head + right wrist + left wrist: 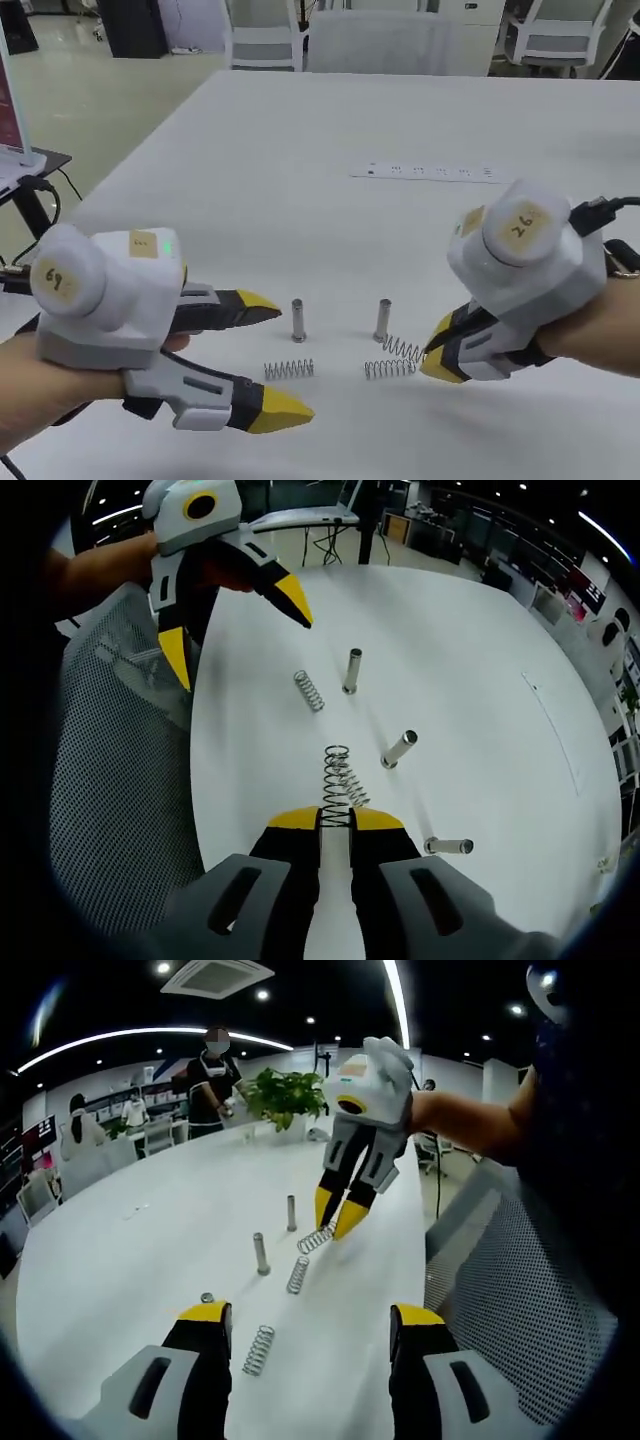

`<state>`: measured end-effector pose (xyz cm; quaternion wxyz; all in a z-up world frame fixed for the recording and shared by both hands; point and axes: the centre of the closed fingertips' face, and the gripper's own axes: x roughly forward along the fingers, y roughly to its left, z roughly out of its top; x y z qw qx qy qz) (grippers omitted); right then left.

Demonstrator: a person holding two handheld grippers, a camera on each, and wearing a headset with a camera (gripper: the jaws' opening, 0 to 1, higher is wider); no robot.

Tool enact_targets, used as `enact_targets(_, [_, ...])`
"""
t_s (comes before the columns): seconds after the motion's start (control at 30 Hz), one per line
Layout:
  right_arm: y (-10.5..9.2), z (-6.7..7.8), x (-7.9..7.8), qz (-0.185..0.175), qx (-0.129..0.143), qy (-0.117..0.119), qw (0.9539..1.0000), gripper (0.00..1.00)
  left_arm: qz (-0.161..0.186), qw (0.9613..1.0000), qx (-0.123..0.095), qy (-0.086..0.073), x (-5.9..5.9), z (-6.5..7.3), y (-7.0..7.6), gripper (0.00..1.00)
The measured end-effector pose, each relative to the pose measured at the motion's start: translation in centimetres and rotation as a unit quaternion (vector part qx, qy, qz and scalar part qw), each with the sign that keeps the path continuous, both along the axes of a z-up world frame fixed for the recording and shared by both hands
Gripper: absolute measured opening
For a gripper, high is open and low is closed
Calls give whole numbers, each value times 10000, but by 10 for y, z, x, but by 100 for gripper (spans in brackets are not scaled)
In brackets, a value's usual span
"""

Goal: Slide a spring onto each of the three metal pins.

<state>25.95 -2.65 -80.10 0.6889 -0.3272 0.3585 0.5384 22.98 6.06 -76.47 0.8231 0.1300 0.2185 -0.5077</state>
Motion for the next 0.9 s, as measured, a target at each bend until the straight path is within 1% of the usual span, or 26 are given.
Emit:
enact_targets(0.17, [10, 0, -4, 178, -40, 16, 9998, 8, -148, 9998, 78, 57, 1, -5, -5, 57])
enact_targets(0.37, [19, -1, -9, 349, -92, 28, 9993, 8, -291, 9994, 142, 97, 3, -8, -12, 52])
enact_targets(0.5, [22, 0, -11, 430, -121, 31, 9990, 8, -381, 9990, 193, 100, 6, -11, -17, 49])
enact_targets(0.63, [25, 0, -13, 501, -145, 19, 9986, 8, -478, 9986, 194, 115, 8, -12, -23, 44])
enact_targets(0.8, [28, 1, -14, 558, -158, 17, 9983, 8, -590, 9979, 244, 105, 10, -16, -28, 41])
enact_targets(0.9, [30, 1, -15, 596, -160, 25, 9981, 8, -654, 9974, 278, 70, 11, -18, -31, 38])
